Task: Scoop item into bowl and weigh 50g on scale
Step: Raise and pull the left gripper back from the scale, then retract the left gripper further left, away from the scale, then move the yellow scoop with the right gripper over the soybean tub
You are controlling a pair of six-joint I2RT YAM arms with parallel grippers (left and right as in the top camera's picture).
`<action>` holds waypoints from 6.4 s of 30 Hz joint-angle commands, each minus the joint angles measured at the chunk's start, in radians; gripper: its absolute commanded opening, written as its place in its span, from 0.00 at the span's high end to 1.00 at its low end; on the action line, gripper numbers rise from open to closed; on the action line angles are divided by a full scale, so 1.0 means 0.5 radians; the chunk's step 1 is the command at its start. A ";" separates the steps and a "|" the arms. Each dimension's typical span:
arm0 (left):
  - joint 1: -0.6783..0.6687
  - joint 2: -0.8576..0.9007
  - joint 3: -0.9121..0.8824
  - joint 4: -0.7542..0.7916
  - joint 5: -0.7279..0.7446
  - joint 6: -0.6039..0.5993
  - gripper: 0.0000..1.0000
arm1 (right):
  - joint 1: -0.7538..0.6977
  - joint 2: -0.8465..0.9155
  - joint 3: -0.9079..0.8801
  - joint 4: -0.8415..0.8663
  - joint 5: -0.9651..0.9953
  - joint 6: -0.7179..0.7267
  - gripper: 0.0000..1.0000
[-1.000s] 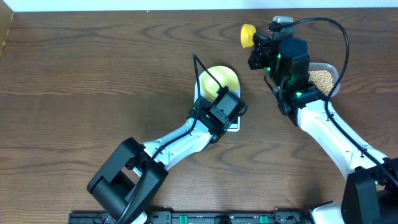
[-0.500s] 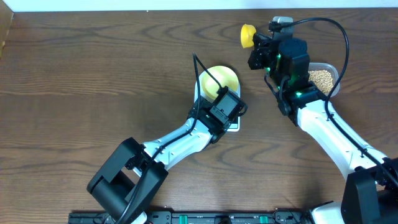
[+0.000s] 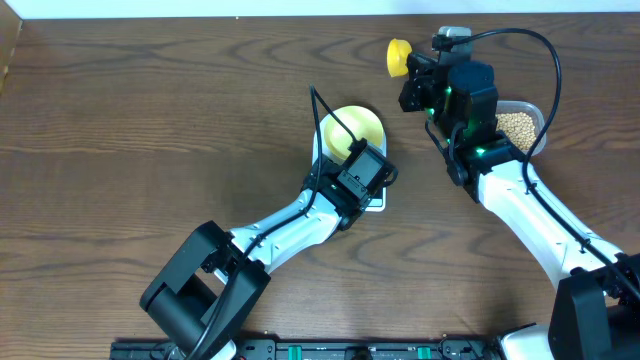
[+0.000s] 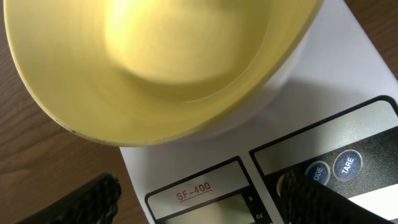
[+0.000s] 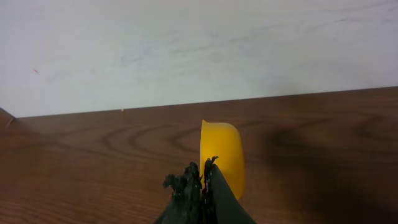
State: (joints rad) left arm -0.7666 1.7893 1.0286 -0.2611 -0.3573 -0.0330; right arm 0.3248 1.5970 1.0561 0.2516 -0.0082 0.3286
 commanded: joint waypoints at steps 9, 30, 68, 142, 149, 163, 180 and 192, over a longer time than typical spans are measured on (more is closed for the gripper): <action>0.008 0.081 -0.027 -0.022 0.018 -0.018 0.16 | -0.018 0.014 0.034 0.015 -0.003 -0.024 0.99; 0.008 -0.104 -0.022 0.047 0.002 0.058 0.15 | -0.018 0.014 0.034 0.009 -0.003 -0.024 0.99; 0.686 -1.095 -0.022 -0.614 1.059 0.134 0.15 | -0.020 0.014 0.034 -0.002 0.006 -0.114 0.99; 0.986 -1.437 -0.023 -0.938 1.512 0.961 0.16 | -0.018 0.014 0.034 -0.021 -0.005 -0.210 0.99; 1.250 -1.546 -0.025 -1.043 1.935 1.211 0.15 | -0.018 0.014 0.034 -0.021 -0.005 -0.209 0.99; 1.261 -1.420 -0.051 -1.015 1.867 1.202 0.15 | -0.018 0.014 0.034 -0.027 -0.005 -0.210 0.99; 1.261 -1.420 -0.051 -1.010 1.857 1.202 0.15 | -0.018 0.014 0.034 -0.035 -0.072 -0.217 0.99; 1.261 -1.420 -0.051 -1.010 1.857 1.202 0.16 | -0.055 -0.084 0.053 -0.105 -0.118 -0.269 0.98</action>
State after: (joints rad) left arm -0.1402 1.0790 1.0069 -0.7658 0.5735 0.5549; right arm 0.3187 1.5944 1.0561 0.2138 -0.0605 0.2142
